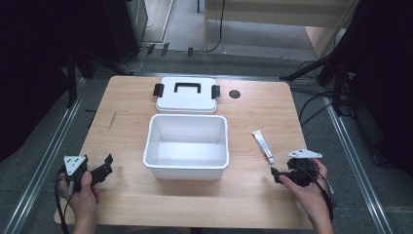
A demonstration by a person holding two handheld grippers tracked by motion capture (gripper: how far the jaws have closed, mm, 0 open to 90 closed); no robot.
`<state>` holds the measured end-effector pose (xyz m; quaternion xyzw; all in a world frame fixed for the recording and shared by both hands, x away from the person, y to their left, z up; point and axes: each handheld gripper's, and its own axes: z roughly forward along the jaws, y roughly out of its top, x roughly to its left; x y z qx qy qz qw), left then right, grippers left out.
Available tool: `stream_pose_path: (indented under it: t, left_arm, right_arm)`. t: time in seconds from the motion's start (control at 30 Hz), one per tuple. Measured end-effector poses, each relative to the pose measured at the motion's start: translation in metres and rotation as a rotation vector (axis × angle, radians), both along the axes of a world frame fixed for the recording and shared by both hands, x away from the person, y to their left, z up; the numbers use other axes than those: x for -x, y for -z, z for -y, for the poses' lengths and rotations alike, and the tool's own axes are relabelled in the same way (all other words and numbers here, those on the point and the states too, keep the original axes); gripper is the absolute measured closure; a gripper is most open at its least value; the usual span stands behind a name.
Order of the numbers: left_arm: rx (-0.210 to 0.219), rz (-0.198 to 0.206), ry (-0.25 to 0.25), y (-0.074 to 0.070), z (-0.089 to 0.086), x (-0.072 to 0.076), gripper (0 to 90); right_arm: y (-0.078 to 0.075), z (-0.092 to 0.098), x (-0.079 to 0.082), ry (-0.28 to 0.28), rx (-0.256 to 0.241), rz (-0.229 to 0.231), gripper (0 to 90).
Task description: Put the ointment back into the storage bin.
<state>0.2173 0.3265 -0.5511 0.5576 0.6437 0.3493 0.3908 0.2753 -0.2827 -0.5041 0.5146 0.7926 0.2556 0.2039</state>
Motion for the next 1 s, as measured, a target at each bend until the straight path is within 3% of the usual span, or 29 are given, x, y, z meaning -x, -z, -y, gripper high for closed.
stream_pose_path:
  t: [0.03,0.1,0.13,0.2,0.33,0.37,0.4,0.43,0.53,0.57,0.77,0.87,1.0]
  left_arm:
    - [-0.002,0.012,0.01,0.0,0.001,0.001,14.2]
    - [0.002,0.0,0.012,0.0,0.001,-0.001,14.3]
    - [0.002,0.0,0.012,0.0,0.001,-0.001,14.3]
    - [-0.001,-0.016,0.023,0.0,0.0,-0.002,14.3]
    - [-0.038,-0.014,0.019,0.0,0.004,-0.002,14.3]
    - [-0.049,-0.019,0.023,0.0,0.006,-0.002,14.3]
    - [-0.058,-0.026,0.018,0.0,0.007,-0.003,14.3]
    - [-0.057,-0.028,0.017,0.0,0.006,-0.003,14.3]
    - [-0.043,-0.027,0.015,0.0,0.005,-0.003,14.3]
    - [-0.039,-0.027,0.015,0.0,0.005,-0.003,14.3]
    - [-0.047,-0.032,0.021,0.0,0.006,-0.004,14.3]
    - [-0.053,-0.034,0.027,0.0,0.006,-0.004,14.3]
    - [-0.068,-0.042,0.037,0.0,0.007,-0.005,14.3]
  right_arm:
    - [-0.001,-0.001,-0.004,-0.002,0.034,-0.047,17.4]
    - [-0.002,-0.002,-0.007,-0.001,0.065,-0.085,18.7]
    - [-0.002,-0.002,-0.007,-0.001,0.065,-0.085,18.7]
    - [-0.004,-0.003,-0.014,-0.005,0.078,-0.147,19.3]
    - [-0.009,-0.012,-0.032,0.023,0.151,-0.272,24.6]
    - [-0.009,-0.012,-0.032,0.023,0.151,-0.272,24.6]
    - [-0.01,-0.016,-0.04,0.01,0.186,-0.328,26.4]
    - [-0.011,-0.018,-0.043,0.009,0.201,-0.347,26.6]
    - [-0.015,-0.024,-0.058,-0.002,0.234,-0.414,36.8]
    - [-0.017,-0.025,-0.064,-0.006,0.223,-0.443,38.4]
    - [-0.02,-0.04,-0.082,-0.052,0.262,-0.504,50.7]
    - [-0.02,-0.044,-0.09,-0.085,0.258,-0.496,51.5]
    - [-0.02,-0.048,-0.101,-0.067,0.254,-0.509,55.9]
